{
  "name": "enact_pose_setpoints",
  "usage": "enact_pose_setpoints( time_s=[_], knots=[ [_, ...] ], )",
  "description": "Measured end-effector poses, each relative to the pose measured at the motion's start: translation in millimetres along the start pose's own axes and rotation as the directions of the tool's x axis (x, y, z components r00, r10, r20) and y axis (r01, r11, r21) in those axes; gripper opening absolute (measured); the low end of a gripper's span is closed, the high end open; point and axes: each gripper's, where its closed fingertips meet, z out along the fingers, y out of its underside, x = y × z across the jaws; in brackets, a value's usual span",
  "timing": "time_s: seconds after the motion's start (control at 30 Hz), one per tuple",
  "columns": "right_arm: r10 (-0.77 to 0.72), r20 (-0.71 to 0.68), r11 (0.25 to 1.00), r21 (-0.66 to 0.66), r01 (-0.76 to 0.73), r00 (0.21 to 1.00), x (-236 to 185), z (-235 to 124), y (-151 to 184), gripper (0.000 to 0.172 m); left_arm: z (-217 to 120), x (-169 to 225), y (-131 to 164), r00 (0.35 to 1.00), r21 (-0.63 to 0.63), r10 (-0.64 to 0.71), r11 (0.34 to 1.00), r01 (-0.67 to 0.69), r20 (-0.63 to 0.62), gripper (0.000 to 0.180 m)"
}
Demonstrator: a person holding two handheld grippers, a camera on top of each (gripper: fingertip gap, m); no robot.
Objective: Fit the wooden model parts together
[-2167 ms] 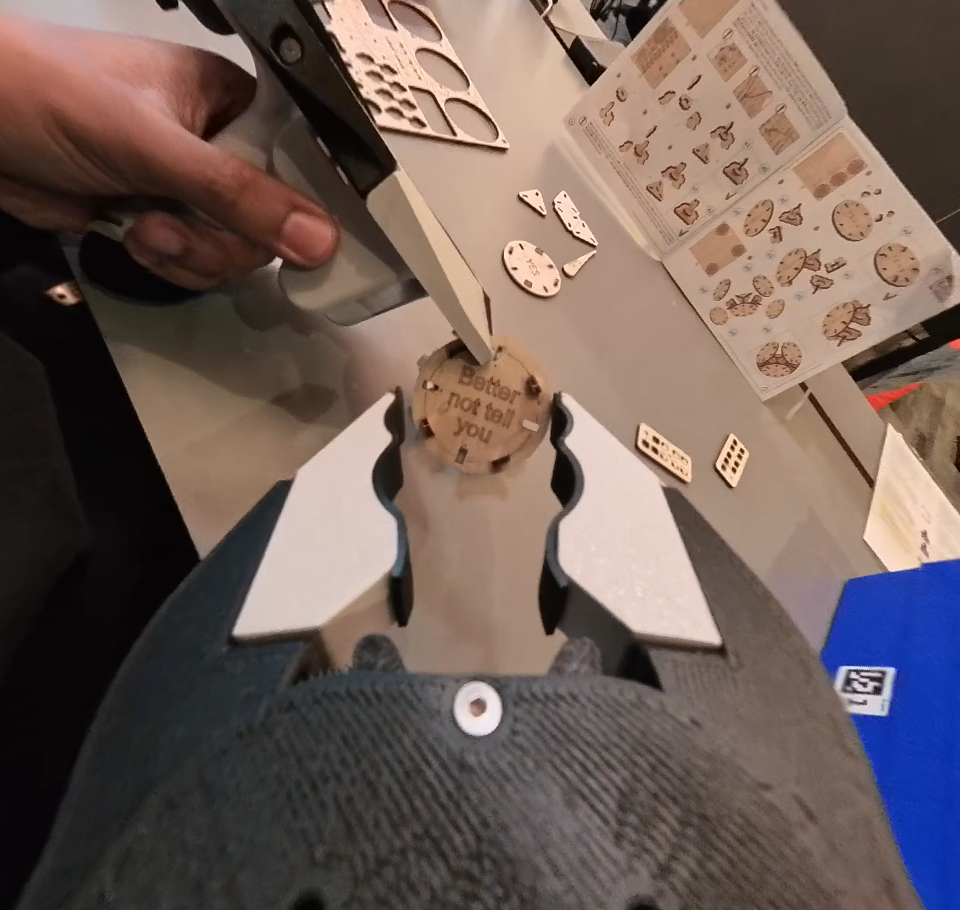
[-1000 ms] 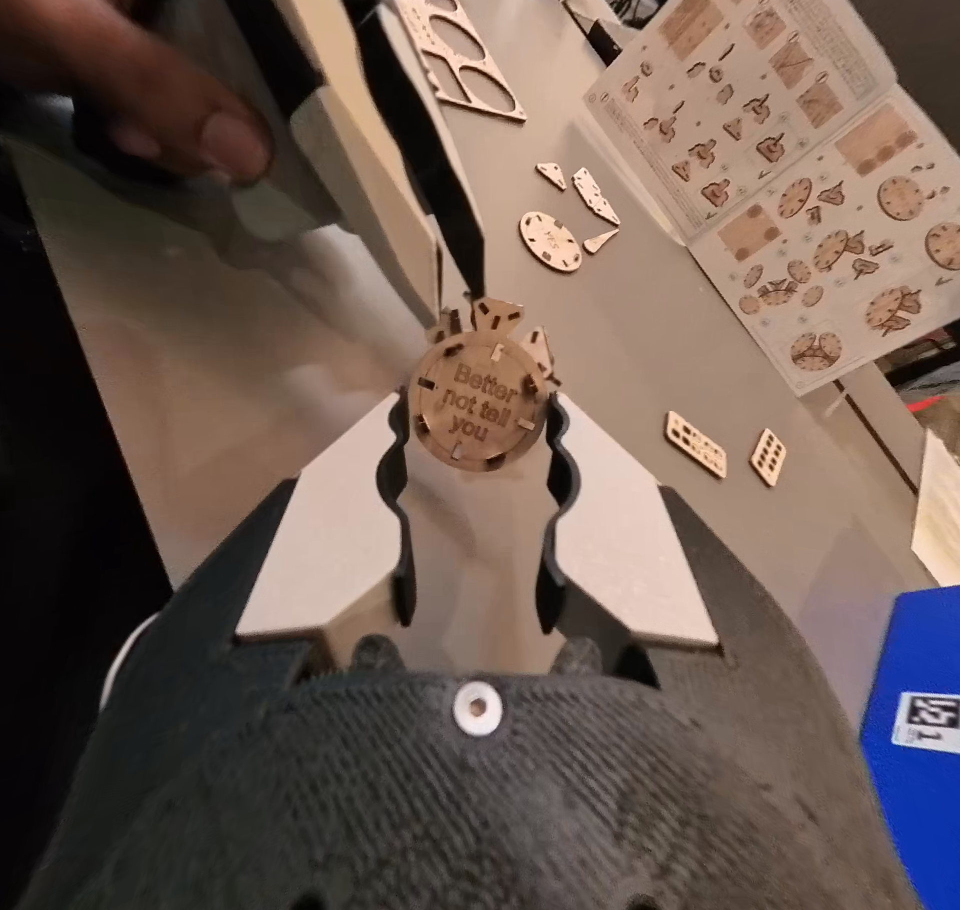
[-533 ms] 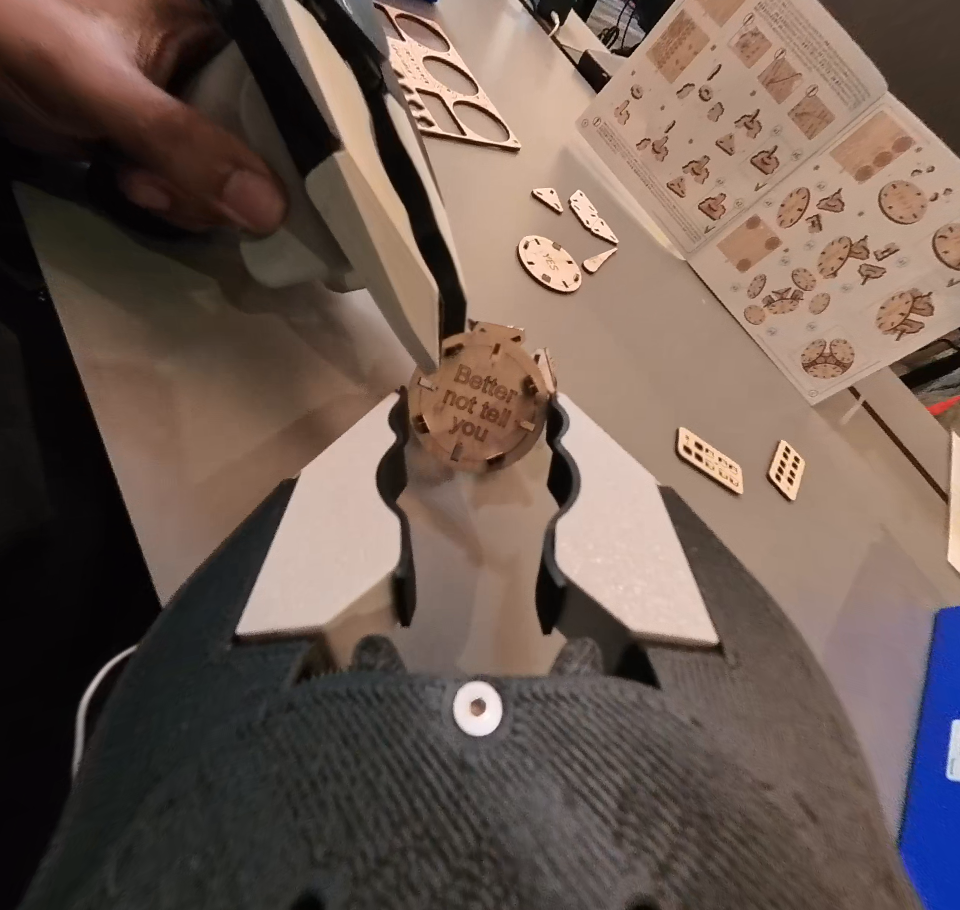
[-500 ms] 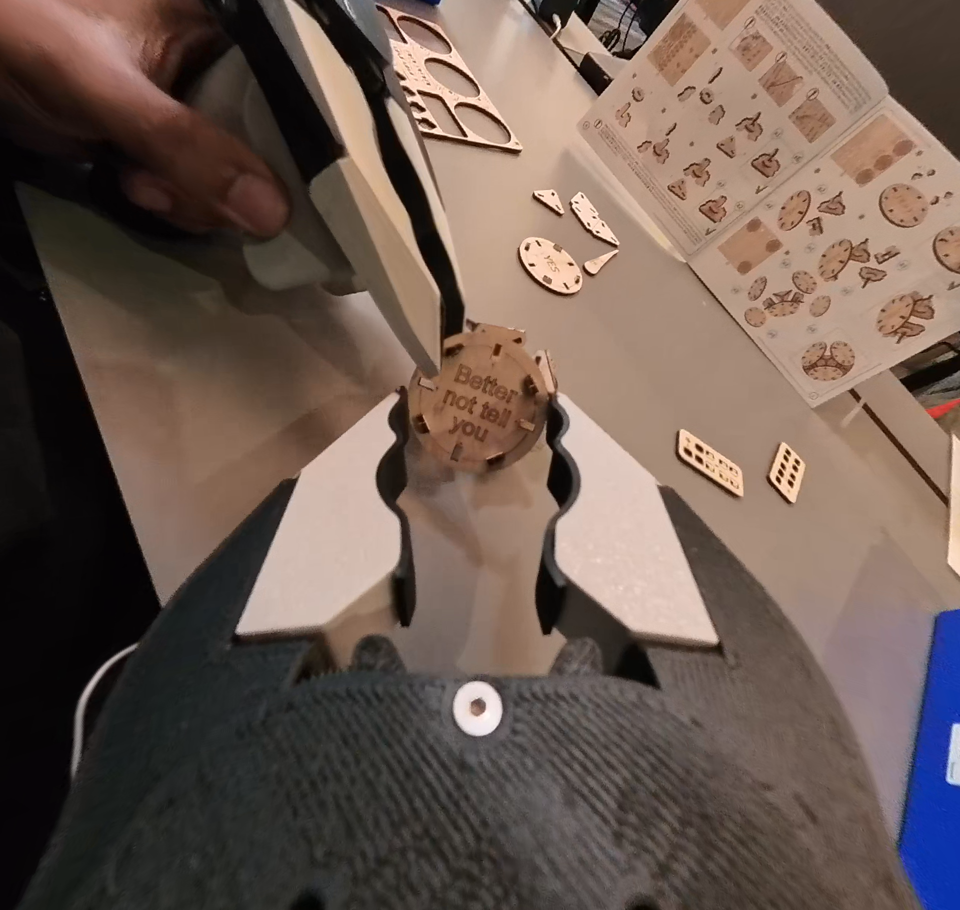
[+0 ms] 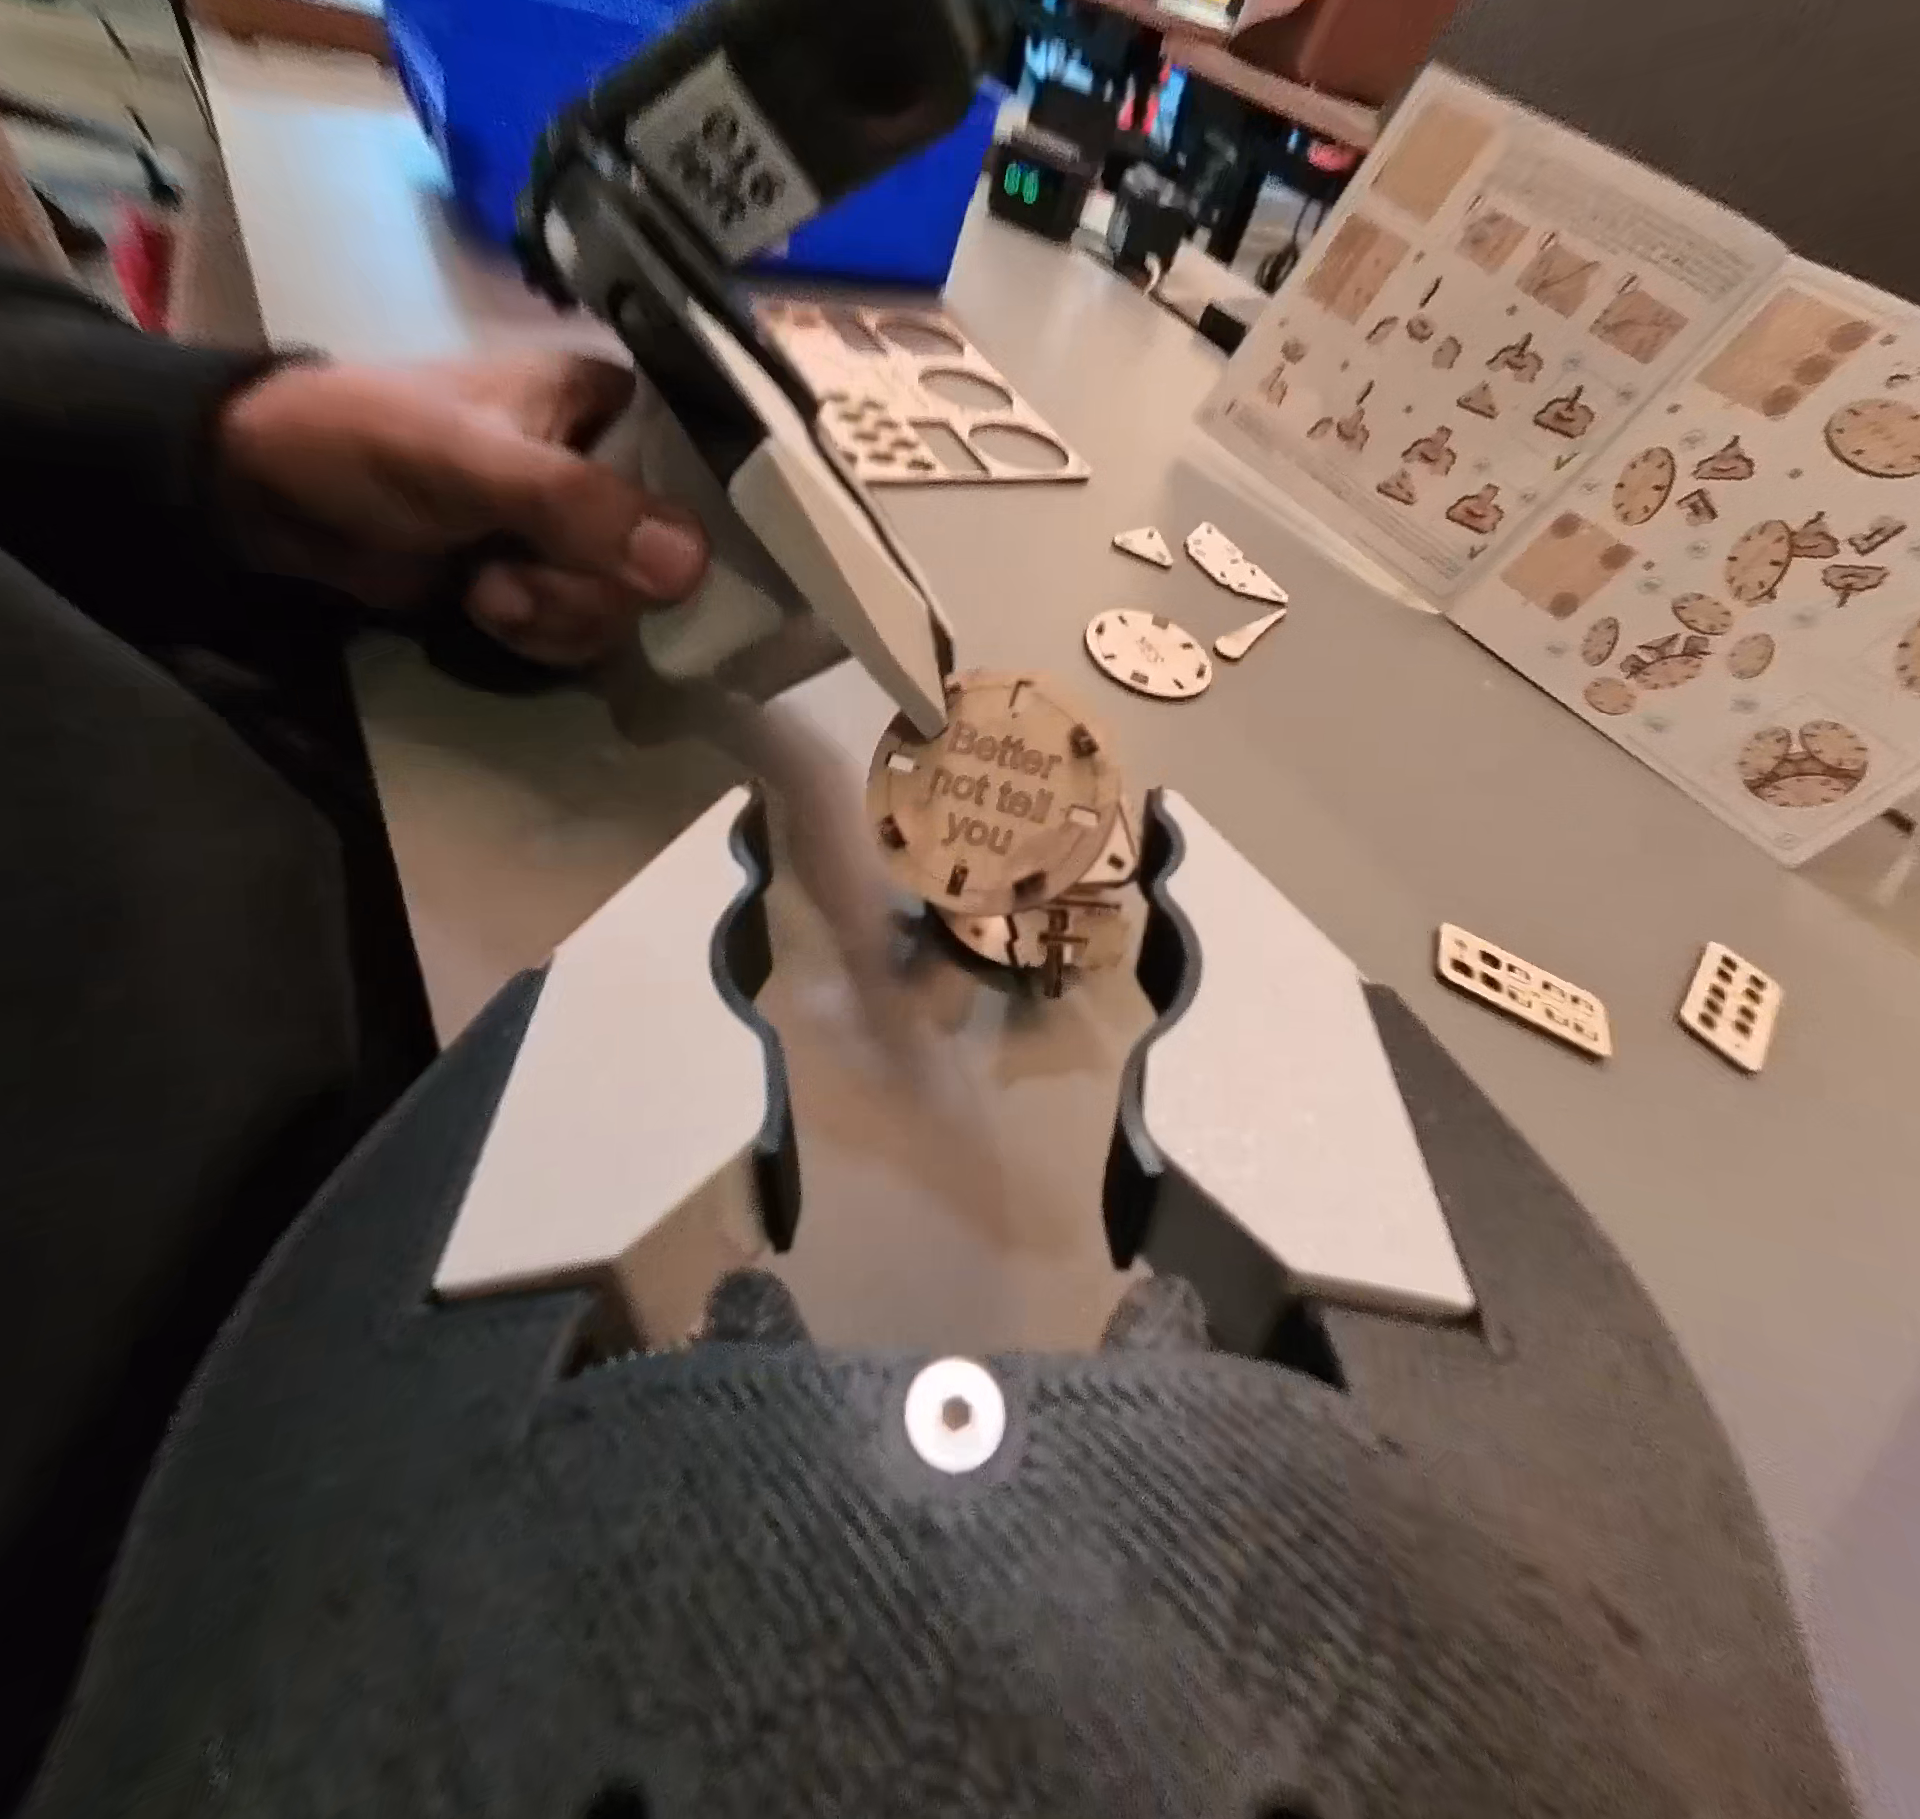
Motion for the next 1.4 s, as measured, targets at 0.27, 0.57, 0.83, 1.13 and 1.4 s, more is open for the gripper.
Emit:
enact_pose_setpoints(
  time_s=[0.27,0.57,0.83,1.13,1.4],
  knots=[
    [0.397,0.234,0.904,0.068,-0.422,0.887,16,-12,-12,0.053,3,7,-3,0.999,0.016,0.030,0.999,-0.030,-0.031,0.001],
    [0.404,0.469,0.898,-0.038,-0.439,0.785,-11,-15,-13,0.019,3,33,2,0.972,0.014,0.211,0.977,-0.211,-0.099,0.001],
    [0.204,0.515,0.979,-0.112,-0.170,0.833,-19,-19,-1,0.000,2,23,17,0.960,-0.096,0.280,0.956,-0.279,-0.002,0.016],
    [-0.280,0.532,0.922,-0.084,0.378,0.799,-22,-4,31,0.000,-7,-5,8,0.939,-0.107,0.294,0.955,-0.278,0.181,0.057],
    [-0.377,0.570,0.914,0.100,0.394,0.730,-16,-4,33,0.000,5,-7,22,0.906,-0.250,0.396,0.901,-0.353,0.151,0.058]
  ],
)
